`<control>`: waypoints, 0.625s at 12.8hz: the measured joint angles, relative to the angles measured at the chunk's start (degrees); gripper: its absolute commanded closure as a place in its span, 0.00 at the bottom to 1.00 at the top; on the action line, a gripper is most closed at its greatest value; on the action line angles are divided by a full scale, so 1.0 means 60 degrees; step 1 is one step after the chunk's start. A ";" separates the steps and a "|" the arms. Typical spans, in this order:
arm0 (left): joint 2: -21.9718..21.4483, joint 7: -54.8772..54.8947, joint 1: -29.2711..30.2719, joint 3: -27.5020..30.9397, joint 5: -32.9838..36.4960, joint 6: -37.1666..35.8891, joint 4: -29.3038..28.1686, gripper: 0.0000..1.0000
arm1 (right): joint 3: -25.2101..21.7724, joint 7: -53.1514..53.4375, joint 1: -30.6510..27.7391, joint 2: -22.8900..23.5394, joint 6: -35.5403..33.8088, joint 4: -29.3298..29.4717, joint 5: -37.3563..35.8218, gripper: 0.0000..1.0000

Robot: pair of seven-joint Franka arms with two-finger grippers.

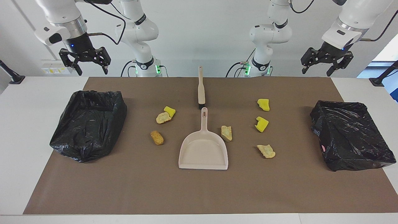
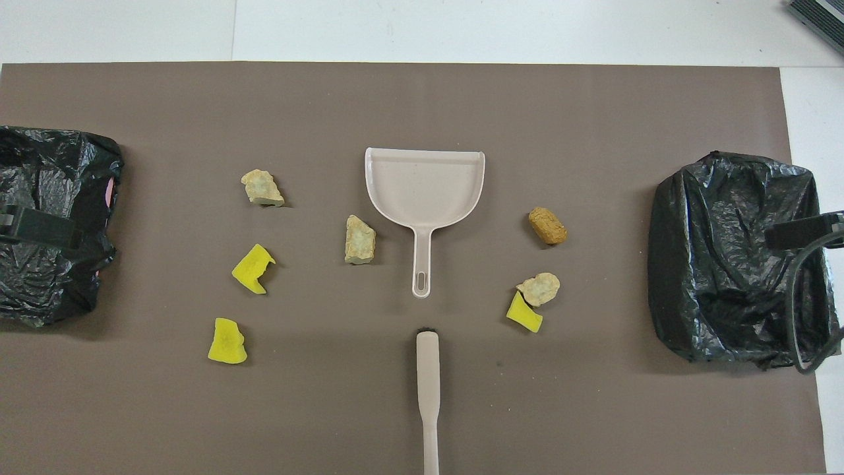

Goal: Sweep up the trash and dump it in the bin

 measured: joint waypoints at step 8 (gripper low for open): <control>-0.0025 0.0000 -0.0069 -0.0089 -0.0012 -0.0010 -0.0099 0.00 | 0.0218 -0.0101 0.0257 -0.0183 -0.0272 -0.0259 0.0006 0.00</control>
